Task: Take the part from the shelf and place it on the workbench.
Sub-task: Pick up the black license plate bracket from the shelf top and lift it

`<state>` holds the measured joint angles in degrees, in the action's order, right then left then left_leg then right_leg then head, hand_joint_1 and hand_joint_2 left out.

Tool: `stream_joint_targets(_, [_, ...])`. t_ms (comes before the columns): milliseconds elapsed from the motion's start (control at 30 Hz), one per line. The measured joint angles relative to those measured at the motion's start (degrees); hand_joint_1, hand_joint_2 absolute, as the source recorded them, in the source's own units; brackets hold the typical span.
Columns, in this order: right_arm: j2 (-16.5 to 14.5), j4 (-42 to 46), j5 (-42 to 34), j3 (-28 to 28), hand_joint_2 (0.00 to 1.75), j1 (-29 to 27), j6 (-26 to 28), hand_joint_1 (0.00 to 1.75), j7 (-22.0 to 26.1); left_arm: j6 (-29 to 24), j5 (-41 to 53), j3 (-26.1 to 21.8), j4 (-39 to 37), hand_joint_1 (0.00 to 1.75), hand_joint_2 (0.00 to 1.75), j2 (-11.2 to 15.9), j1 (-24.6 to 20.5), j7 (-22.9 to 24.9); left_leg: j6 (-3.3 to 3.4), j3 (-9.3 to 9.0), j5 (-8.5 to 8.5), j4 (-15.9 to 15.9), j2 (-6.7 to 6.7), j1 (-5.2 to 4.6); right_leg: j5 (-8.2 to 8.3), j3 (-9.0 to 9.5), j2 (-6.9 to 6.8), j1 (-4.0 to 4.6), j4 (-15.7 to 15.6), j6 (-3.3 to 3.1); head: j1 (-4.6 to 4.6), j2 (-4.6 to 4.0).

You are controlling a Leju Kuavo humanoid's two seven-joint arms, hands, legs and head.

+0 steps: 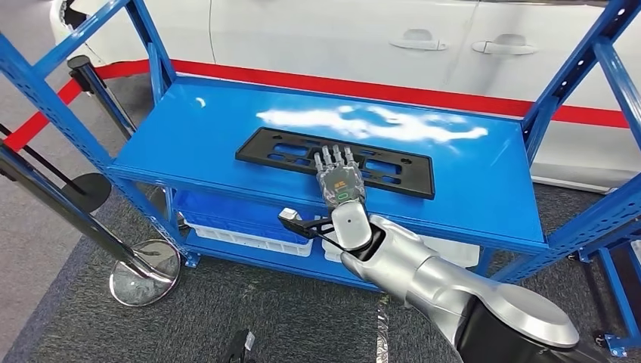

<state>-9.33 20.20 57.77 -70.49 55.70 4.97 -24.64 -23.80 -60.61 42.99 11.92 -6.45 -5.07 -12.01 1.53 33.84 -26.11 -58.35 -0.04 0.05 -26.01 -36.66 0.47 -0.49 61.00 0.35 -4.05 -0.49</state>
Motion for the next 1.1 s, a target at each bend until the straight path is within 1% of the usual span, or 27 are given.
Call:
stream_joint_targets(33, [0.3,-0.1,0.0,0.0,1.75,0.0,-0.3,0.0,-0.2,0.0,0.0,0.0,0.0,0.0,0.0,0.0,-0.1,0.0,0.36,-0.07,0.27,0.3,0.06,0.13,-1.29,-0.86,-0.03,0.0,1.9,0.21,0.08,0.0])
stream_joint_targets(100, [1.1,-0.2,0.0,0.0,1.75,-0.1,-0.8,0.0,-0.7,0.0,-0.2,0.0,0.0,0.0,0.0,0.0,-0.1,0.1,0.71,0.04,0.47,0.4,0.12,0.06,-4.7,-3.75,-0.08,-0.03,8.5,0.48,0.2,0.0])
stream_joint_targets(133, [1.4,-0.3,0.0,0.0,1.75,-0.3,-0.9,0.0,-1.0,-0.1,-0.3,0.0,0.0,0.0,0.0,0.0,-0.1,0.1,0.8,0.15,0.5,0.3,0.13,0.04,-5.88,-5.19,-0.09,-0.06,11.8,0.59,0.23,0.01])
stream_joint_targets(167, [1.8,-0.4,0.0,0.0,1.75,-0.4,-0.9,0.0,-1.3,-0.1,-0.4,0.0,0.0,0.0,0.0,0.0,-0.1,0.2,0.83,0.27,0.51,0.2,0.13,0.01,-6.13,-5.97,-0.1,-0.11,13.6,0.68,0.23,0.01])
stream_joint_targets(200, [2.2,-0.5,0.1,0.0,1.75,-0.5,-0.9,0.0,-1.6,-0.2,-0.5,0.0,0.0,0.0,0.0,0.0,0.0,0.2,0.83,0.38,0.51,0.1,0.12,0.01,-5.42,-5.79,-0.12,-0.18,13.4,0.75,0.24,0.01])
stream_joint_targets(233, [2.5,-0.6,0.1,0.0,1.75,-0.5,-0.9,0.0,-1.8,-0.2,-0.6,0.0,0.0,0.0,0.0,0.0,0.0,0.1,0.77,0.48,0.45,-0.2,0.1,0.03,-3.88,-4.59,-0.16,-0.28,11.1,0.8,0.25,0.01])
stream_joint_targets(267, [2.7,-0.6,0.2,0.0,1.75,-0.4,-0.8,0.0,-2.0,-0.2,-0.6,0.0,0.0,0.0,0.0,0.0,-0.1,0.0,0.64,0.58,0.33,-0.5,0.09,0.05,-2.17,-2.75,-0.19,-0.41,7.5,0.82,0.25,0.0])
stream_joint_targets(300, [2.9,-0.6,0.2,0.0,1.75,-0.3,-0.8,0.0,-2.2,-0.4,-0.6,0.0,-0.1,0.0,0.0,0.0,-0.1,-0.3,0.42,0.81,0.15,-0.9,0.09,-0.07,-1.08,-0.94,-0.21,-0.46,4.1,0.82,0.25,0.0])
stream_joint_targets(333, [3.1,-0.6,0.3,0.0,1.75,-0.1,-0.8,0.0,-2.4,-0.7,-0.7,0.0,-0.1,0.0,0.0,0.0,-0.1,-0.8,0.18,1.07,0.03,-1.2,0.08,-0.17,-0.42,0.29,-0.2,-0.46,1.7,0.69,0.21,0.0])
stream_joint_targets(367, [3.3,-0.6,0.3,0.0,1.75,-0.1,-0.8,0.0,-2.5,-1.2,-0.8,0.0,-0.1,0.0,0.0,0.1,-0.1,-1.6,-0.09,1.32,-0.01,-1.5,0.07,-0.28,-0.29,0.85,-0.17,-0.39,0.4,0.51,0.18,0.0])
stream_joint_targets(467, [3.9,-0.7,0.2,0.0,1.75,-0.2,-0.8,0.0,-2.5,-2.8,-1.0,0.0,-0.1,0.0,0.0,0.1,-0.1,-3.5,-0.78,1.78,0.02,-1.7,0.04,-0.3,-0.04,0.68,-0.11,-0.25,0.0,-0.39,0.17,0.01])
stream_joint_targets(500, [4.0,-0.7,0.2,0.0,1.75,-0.2,-0.7,0.0,-2.5,-3.0,-1.1,0.0,-0.1,0.0,0.0,0.2,-0.1,-3.8,-1.04,2.13,-0.6,-2.5,0.04,-0.23,0.13,0.68,-0.11,-0.33,-0.2,-0.7,0.1,0.01])
stream_joint_targets(533, [4.1,-0.7,0.2,0.0,1.75,-0.2,-0.7,0.0,-2.5,-3.2,-1.1,0.0,-0.1,0.0,0.0,0.2,-0.1,-3.9,-1.31,2.89,-1.82,-4.2,0.03,-0.15,0.29,0.68,-0.12,-0.43,-0.3,-1.0,-0.02,0.01])
stream_joint_targets(567, [4.2,-0.7,0.2,0.0,1.75,-0.2,-0.7,0.0,-2.5,-3.2,-1.1,0.0,-0.1,0.0,0.0,0.2,-0.1,-4.0,-1.59,4.1,-3.51,-7.0,0.03,-0.06,0.39,0.66,-0.12,-0.46,-0.4,-1.22,-0.12,0.01])
stream_joint_targets(600, [4.2,-0.7,0.2,0.0,1.75,-0.2,-0.7,0.0,-2.6,-3.3,-1.1,0.0,-0.1,0.0,0.0,0.2,-0.1,-4.1,-1.82,5.63,-5.33,-10.6,0.03,0.0,0.46,0.61,-0.13,-0.42,-0.4,-1.36,-0.22,0.0])
stream_joint_targets(633, [4.3,-0.7,0.2,0.0,1.75,-0.3,-0.7,0.0,-2.6,-3.4,-1.1,0.0,-0.1,0.0,0.0,0.2,-0.1,-4.2,-1.97,7.13,-6.68,-14.1,0.03,0.05,0.49,0.55,-0.14,-0.37,-0.4,-1.45,-0.23,0.0])
stream_joint_targets(667, [4.4,-0.7,0.2,0.0,1.75,-0.4,-0.8,0.0,-2.6,-3.5,-1.1,0.0,-0.1,0.0,0.0,0.3,-0.1,-4.3,-2.03,8.05,-7.19,-16.2,0.03,0.06,0.51,0.51,-0.16,-0.32,-0.4,-1.47,-0.22,0.0])
stream_joint_targets(700, [4.5,-0.7,0.3,0.0,1.75,-0.5,-0.8,0.0,-2.6,-3.6,-1.2,0.0,-0.1,0.0,0.0,0.3,-0.1,-4.3,-2.0,8.09,-6.74,-16.6,0.03,0.06,0.52,0.5,-0.16,-0.27,-0.4,-1.48,-0.23,0.0])
stream_joint_targets(733, [4.5,-0.7,0.3,0.0,1.75,-0.5,-0.8,0.0,-2.7,-3.6,-1.2,0.0,-0.1,0.0,0.0,0.3,-0.1,-4.3,-1.9,7.27,-5.53,-15.1,0.03,0.06,0.52,0.52,-0.15,-0.24,-0.4,-1.48,-0.22,0.01])
stream_joint_targets(767, [4.6,-0.7,0.3,0.0,1.75,-0.5,-0.8,0.0,-2.7,-3.6,-1.2,0.0,-0.1,0.0,0.0,0.3,-0.1,-4.3,-1.75,5.95,-4.03,-12.7,0.03,0.06,0.52,0.56,-0.13,-0.23,-0.3,-1.48,-0.24,0.0])
stream_joint_targets(800, [4.6,-0.7,0.3,0.0,1.75,-0.5,-0.8,0.0,-2.7,-3.6,-1.2,0.0,-0.1,0.0,0.0,0.3,-0.1,-4.2,-1.56,4.24,-2.38,-9.4,0.03,0.05,0.52,0.62,-0.09,-0.22,-0.3,-1.48,-0.23,0.0])
stream_joint_targets(833, [4.6,-0.7,0.3,0.0,1.75,-0.4,-0.8,0.0,-2.8,-3.6,-1.2,0.0,-0.1,0.0,0.0,0.3,-0.1,-4.2,-1.34,2.67,-1.43,-6.5,0.02,0.01,0.54,0.64,-0.05,-0.21,-0.4,-1.44,-0.22,0.01])
stream_joint_targets(900, [4.7,-0.6,0.4,0.0,1.75,-0.2,-0.7,0.0,-2.9,-3.4,-1.2,0.0,-0.1,0.0,0.0,0.4,-0.2,-3.9,-0.93,0.58,-0.66,-2.2,-0.03,-0.29,0.72,0.44,0.01,-0.11,-0.4,-1.1,-0.2,0.01])
stream_joint_targets(967, [4.8,-0.6,0.5,0.0,1.75,-0.1,-0.7,0.0,-2.9,-3.2,-1.2,0.0,-0.1,0.0,0.0,0.4,-0.2,-3.6,-0.57,0.29,-0.73,-1.1,-0.12,-0.59,1.03,0.17,0.0,-0.07,-0.6,-0.51,-0.19,0.01])
stream_joint_targets(1033, [4.9,-0.6,0.5,0.0,1.75,-0.1,-0.7,0.0,-2.9,-3.1,-1.3,0.0,-0.2,0.0,0.0,0.5,-0.1,-3.5,0.01,0.18,-0.29,-0.4,-0.11,-0.32,0.8,-0.15,-0.06,-0.1,-0.3,0.05,-0.12,0.01])
stream_joint_targets(1067, [5.0,-0.6,0.5,0.0,1.75,-0.1,-0.7,0.0,-2.9,-3.1,-1.3,0.0,-0.2,0.0,0.0,0.5,-0.2,-3.5,0.37,0.03,-0.1,0.0,-0.09,-0.18,0.0,-0.76,-0.09,-0.07,0.9,0.28,-0.06,0.01])
stream_joint_targets(1100, [5.1,-0.6,0.5,0.1,1.75,-0.1,-0.7,0.0,-2.9,-3.1,-1.3,0.0,-0.2,0.0,0.0,0.5,-0.2,-3.4,0.68,-0.1,0.01,0.3,-0.05,-0.05,-1.31,-1.91,-0.11,-0.06,3.3,0.46,0.02,0.01])
